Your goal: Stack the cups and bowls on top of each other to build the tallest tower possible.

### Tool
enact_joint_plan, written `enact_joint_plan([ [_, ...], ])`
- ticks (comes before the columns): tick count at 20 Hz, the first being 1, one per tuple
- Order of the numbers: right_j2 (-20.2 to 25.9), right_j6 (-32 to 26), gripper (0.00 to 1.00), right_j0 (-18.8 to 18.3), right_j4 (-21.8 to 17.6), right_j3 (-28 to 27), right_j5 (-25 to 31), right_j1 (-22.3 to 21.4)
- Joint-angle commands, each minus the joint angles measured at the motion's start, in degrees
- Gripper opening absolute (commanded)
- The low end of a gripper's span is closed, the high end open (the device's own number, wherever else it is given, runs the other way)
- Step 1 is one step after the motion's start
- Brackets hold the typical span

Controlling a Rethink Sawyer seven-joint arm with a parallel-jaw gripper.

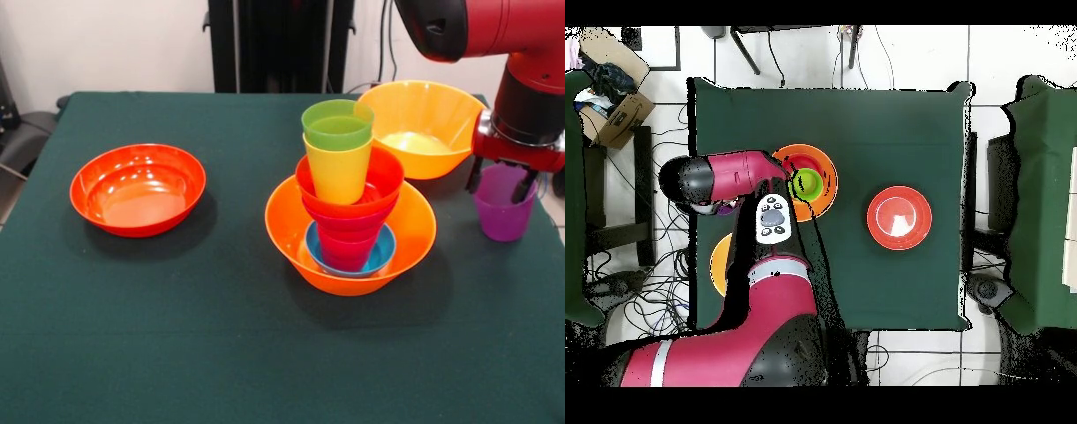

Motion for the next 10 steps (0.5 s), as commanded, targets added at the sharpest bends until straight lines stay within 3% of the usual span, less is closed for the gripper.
enact_joint_plan([
  [1,3.61,-6.71,1.0,-0.5,-3.98,0.46,6.05,1.7],
  [10,4.15,-6.71,1.0,-0.7,-3.66,-1.34,6.78,2.36],
])
